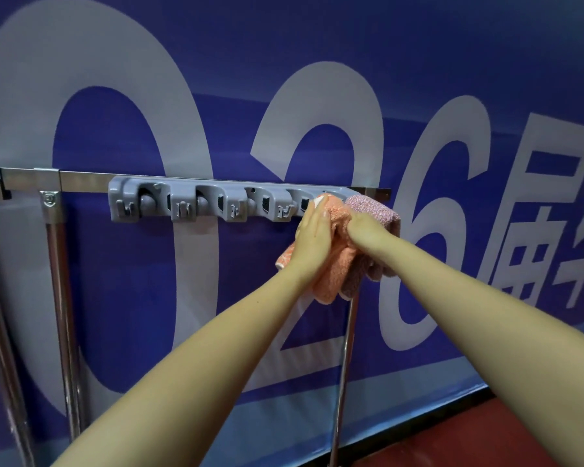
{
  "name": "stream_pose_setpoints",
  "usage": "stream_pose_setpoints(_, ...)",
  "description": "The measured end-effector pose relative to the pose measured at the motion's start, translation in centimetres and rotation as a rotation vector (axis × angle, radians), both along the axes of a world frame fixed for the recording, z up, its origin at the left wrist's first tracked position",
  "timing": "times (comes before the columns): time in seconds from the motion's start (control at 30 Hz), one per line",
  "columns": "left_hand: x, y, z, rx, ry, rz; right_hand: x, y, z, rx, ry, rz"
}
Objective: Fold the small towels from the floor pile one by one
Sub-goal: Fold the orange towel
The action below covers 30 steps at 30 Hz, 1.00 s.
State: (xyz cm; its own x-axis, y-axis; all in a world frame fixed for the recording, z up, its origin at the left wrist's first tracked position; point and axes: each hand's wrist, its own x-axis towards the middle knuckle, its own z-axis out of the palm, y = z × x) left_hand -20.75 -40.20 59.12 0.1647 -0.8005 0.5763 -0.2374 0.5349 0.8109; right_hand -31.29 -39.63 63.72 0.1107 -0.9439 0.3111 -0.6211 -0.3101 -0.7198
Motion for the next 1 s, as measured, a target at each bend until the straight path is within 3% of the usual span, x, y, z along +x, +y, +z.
stream_pose_setpoints(0.13, -0.4, 1.1, -1.0, 0.257, 0.347, -0.222, 0.6, -0.2, -1.1, -0.007, -0.227, 0.038)
stream_pose_setpoints(0.33, 0.6, 1.7, -1.0, 0.206, 0.092, -0.091, 0.1, 1.6, -1.3, -0.098, -0.332, 0.078)
stream_pose_setpoints(0.5, 1.1, 2.3, -0.7, 0.204, -0.078, -0.024, -0.4, 3.6, -1.2, -0.227, -0.272, 0.108)
stream_pose_setpoints(0.73, 0.5, 3.6, 1.2, 0.186, -0.056, -0.043, 0.4, 2.5, 0.4, -0.209, -0.012, 0.129)
stream_pose_setpoints(1.0, 1.6, 3.8, 0.6, 0.178, -0.195, 0.025, -0.4, 2.9, 0.6, -0.131, -0.119, 0.125)
